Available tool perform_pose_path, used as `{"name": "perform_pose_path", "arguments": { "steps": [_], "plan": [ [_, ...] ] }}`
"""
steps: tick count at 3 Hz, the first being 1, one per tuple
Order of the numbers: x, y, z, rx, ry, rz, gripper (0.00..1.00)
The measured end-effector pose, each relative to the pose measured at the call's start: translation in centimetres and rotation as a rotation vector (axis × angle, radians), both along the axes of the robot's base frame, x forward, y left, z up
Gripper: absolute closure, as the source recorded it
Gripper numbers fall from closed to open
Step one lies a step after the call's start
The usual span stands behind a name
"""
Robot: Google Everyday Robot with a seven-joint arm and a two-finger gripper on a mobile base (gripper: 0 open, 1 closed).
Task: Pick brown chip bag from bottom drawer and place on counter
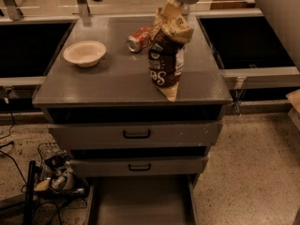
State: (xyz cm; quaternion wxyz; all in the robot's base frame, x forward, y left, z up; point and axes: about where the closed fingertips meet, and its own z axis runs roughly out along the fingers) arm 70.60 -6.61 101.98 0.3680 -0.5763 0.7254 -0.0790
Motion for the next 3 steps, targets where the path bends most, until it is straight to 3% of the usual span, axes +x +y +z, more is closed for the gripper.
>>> {"name": "perform_pose_path", "arguments": {
  "steps": [1, 3],
  "plan": [
    [0.5, -1.3, -1.6, 0.012, 0.039, -0.033, 1.00],
    [-0.3, -7.2, -8.1, 0.168, 0.133, -0.162, 1.00]
  ]
}}
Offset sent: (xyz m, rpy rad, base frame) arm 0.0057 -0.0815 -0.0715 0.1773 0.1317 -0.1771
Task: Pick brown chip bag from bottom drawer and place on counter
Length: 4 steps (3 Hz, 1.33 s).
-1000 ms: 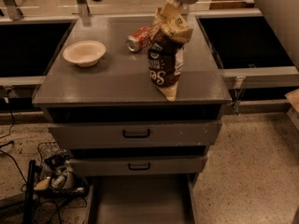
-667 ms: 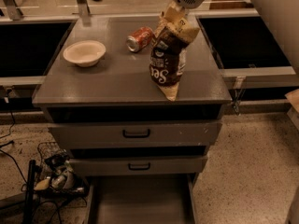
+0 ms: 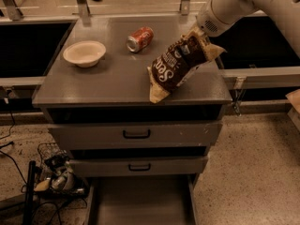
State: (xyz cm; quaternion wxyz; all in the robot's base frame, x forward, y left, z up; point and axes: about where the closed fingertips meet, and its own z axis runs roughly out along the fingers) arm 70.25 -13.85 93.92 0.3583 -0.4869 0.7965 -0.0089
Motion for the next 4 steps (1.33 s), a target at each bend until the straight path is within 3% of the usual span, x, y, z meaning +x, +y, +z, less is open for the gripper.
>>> {"name": "perform_pose_path", "arguments": {
  "steps": [2, 3, 4],
  "plan": [
    [0.1, -0.2, -0.4, 0.020, 0.017, -0.007, 1.00],
    [0.0, -2.2, -3.3, 0.121, 0.115, -0.067, 1.00],
    [0.0, -2.2, -3.3, 0.121, 0.115, -0.067, 1.00]
  ]
}}
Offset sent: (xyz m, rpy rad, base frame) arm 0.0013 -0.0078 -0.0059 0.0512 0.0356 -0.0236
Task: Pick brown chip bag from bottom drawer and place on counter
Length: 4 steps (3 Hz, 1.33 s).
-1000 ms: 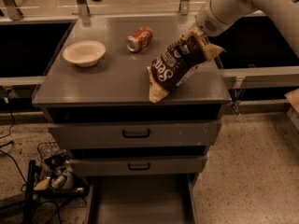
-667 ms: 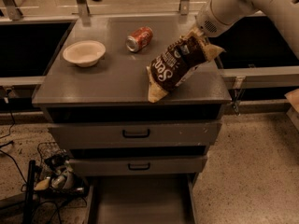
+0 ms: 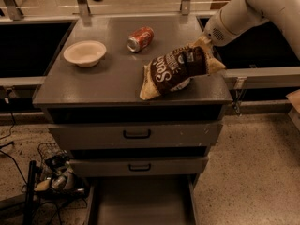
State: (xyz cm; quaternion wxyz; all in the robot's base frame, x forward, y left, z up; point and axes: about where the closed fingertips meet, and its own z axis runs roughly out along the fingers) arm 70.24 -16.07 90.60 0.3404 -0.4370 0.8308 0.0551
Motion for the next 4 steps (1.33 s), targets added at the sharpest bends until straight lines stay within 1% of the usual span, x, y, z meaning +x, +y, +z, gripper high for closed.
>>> {"name": "perform_pose_path", "arguments": {
  "steps": [1, 2, 3, 4],
  "plan": [
    [0.00, 0.00, 0.00, 0.000, 0.000, 0.000, 0.82],
    [0.00, 0.00, -0.01, 0.000, 0.000, 0.000, 0.58],
    [0.00, 0.01, -0.01, 0.000, 0.000, 0.000, 0.27],
    [0.00, 0.01, -0.01, 0.000, 0.000, 0.000, 0.04]
  ]
}}
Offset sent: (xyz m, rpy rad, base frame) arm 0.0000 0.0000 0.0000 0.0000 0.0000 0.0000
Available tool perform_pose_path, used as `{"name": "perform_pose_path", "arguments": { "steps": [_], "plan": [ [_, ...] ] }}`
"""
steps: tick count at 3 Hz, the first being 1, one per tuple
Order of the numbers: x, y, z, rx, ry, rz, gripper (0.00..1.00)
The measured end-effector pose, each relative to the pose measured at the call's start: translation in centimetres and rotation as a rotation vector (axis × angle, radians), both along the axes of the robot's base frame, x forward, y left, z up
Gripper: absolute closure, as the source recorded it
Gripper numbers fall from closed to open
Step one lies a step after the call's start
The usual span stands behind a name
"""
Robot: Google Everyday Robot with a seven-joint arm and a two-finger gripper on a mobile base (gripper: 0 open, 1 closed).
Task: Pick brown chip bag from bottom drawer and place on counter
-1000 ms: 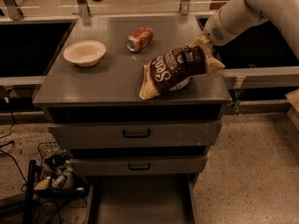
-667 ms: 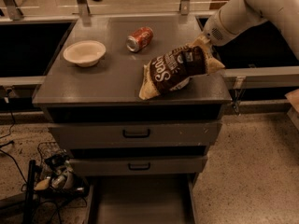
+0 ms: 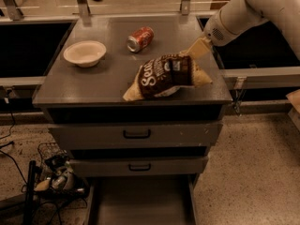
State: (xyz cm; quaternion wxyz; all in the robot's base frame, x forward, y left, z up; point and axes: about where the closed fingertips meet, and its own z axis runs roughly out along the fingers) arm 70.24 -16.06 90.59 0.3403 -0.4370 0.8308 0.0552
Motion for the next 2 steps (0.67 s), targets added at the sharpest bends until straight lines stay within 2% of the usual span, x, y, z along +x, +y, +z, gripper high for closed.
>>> {"name": "perform_pose_path", "arguments": {
  "steps": [1, 2],
  "plan": [
    [0.00, 0.01, -0.01, 0.000, 0.000, 0.000, 0.00],
    [0.00, 0.01, -0.01, 0.000, 0.000, 0.000, 0.00]
  ]
}}
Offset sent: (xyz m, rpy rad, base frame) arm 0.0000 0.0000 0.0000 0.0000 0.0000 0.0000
